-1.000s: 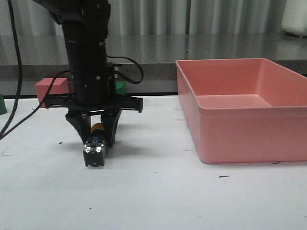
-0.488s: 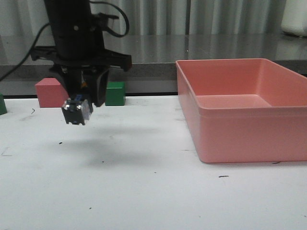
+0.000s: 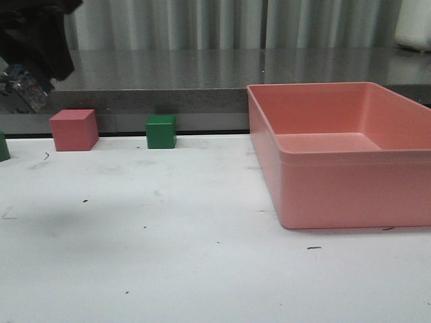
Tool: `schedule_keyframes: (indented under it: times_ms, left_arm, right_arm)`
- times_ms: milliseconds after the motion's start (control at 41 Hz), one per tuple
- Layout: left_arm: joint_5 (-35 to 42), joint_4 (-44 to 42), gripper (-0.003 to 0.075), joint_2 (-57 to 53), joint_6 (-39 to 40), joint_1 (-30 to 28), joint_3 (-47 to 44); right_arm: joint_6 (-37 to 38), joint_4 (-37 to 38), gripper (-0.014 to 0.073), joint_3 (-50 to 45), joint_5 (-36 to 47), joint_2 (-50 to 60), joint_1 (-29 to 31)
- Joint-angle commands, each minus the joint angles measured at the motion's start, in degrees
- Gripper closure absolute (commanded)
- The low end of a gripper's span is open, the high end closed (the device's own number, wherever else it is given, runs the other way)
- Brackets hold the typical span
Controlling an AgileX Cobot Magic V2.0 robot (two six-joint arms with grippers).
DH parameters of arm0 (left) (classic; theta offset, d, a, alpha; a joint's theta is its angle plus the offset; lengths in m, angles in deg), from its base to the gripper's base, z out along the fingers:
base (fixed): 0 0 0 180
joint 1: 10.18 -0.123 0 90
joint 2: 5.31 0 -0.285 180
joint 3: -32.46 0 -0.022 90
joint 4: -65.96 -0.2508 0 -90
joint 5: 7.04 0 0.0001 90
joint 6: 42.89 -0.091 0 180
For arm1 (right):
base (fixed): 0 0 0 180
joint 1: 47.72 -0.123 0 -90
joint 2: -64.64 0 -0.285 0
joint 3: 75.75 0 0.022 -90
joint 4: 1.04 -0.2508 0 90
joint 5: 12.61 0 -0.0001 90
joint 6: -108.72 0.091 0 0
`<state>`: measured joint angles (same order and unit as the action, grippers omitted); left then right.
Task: Place and stand button with both arms
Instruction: 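Lift the button with the left gripper and carry it toward the table edge, then lower the held button onto the table near the pink cube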
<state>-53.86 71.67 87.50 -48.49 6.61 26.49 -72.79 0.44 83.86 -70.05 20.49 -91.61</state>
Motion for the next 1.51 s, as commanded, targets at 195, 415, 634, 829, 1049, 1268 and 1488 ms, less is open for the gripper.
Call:
schedule_keyframes:
  times_ms: [195, 415, 634, 829, 1049, 1268, 1488]
  left_arm:
    - [26.84, 1.75, 0.0551, -15.89, -1.63, -1.28, -17.66]
    - [49.99, 1.60, 0.0552, -23.29, -1.63, -1.28, -34.33]
    - [72.63, 1.51, 0.0552, -23.37, -1.63, -1.28, -47.36]
    - [84.82, -1.02, 0.0552, -18.20, -1.63, -1.28, -51.57]
    - [99.20, -2.35, 0.0551, -7.26, -1.63, -1.28, -51.44]
    - [111.95, -2.58, 0.0551, 2.85, 0.77, -1.28, -51.44]
    - [117.98, -3.70, 0.0552, 10.49, 2.26, -1.28, -50.24]
  right_arm:
    - [-0.57, 0.62, 0.0095, 1.31, 3.67, -0.06, 0.37]
    - [-0.57, 0.62, 0.0095, 1.31, 3.67, -0.06, 0.37]
    - [-0.57, 0.62, 0.0095, 1.31, 3.67, -0.06, 0.37]
    - [-0.57, 0.62, 0.0095, 1.31, 3.67, -0.06, 0.37]
    - [-0.57, 0.62, 0.0095, 1.31, 3.67, -0.06, 0.37]
    - [-0.57, 0.62, 0.0095, 1.31, 3.67, -0.06, 0.37]
    - [-0.57, 0.62, 0.0095, 1.31, 3.67, -0.06, 0.37]
